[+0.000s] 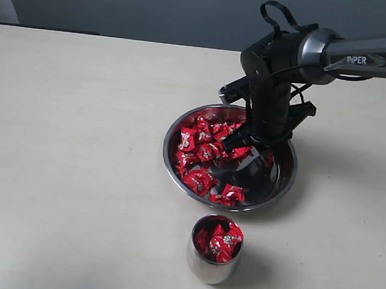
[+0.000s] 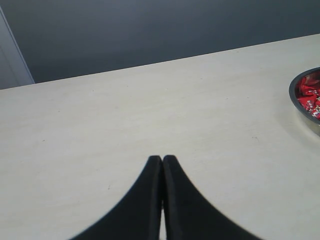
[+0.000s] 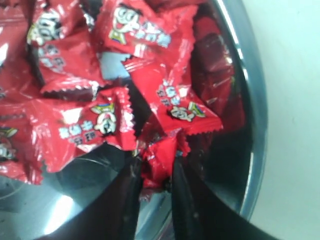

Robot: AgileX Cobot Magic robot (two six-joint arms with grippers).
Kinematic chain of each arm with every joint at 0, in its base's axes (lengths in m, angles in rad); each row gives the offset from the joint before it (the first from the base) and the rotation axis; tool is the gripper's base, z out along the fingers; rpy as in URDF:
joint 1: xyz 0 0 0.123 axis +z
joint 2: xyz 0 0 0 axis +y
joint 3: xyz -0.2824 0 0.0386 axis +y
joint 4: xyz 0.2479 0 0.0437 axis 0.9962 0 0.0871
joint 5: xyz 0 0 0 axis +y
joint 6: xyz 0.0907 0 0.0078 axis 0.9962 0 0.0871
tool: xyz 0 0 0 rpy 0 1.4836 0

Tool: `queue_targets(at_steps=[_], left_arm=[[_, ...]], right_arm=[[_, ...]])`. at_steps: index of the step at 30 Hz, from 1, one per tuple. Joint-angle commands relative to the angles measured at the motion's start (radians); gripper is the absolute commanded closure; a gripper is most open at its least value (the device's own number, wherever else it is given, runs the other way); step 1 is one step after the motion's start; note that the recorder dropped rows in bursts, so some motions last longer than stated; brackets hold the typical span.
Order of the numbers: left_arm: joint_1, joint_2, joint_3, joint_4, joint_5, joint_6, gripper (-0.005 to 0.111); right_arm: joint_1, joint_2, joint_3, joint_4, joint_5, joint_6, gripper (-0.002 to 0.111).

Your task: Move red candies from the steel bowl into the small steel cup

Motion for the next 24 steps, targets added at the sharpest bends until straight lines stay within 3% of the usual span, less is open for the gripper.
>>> queue_targets(at_steps=[1,7,15,24], left_arm=[[0.002,-0.004,0.005,0.002,-0.007,-0.006,0.106],[0.002,-0.004,0.005,0.002,-0.007,-0.006,0.106],[0.002,-0.004,0.005,0.002,-0.007,-0.006,0.106],[0.002,-0.004,0.005,0.002,-0.007,-0.006,0.106]], right_arm=[[0.001,-0.045,-0.009,0.016,0.011,0.028,0.103],[0.069,-0.156,0.025,0.082,0.016,0.028,0.103],[0.245,-0.506,0.320,0.139,-0.074,0.030,0.103],[0.338,-0.676,0.395,0.278,-0.058,-0.040,0.103]])
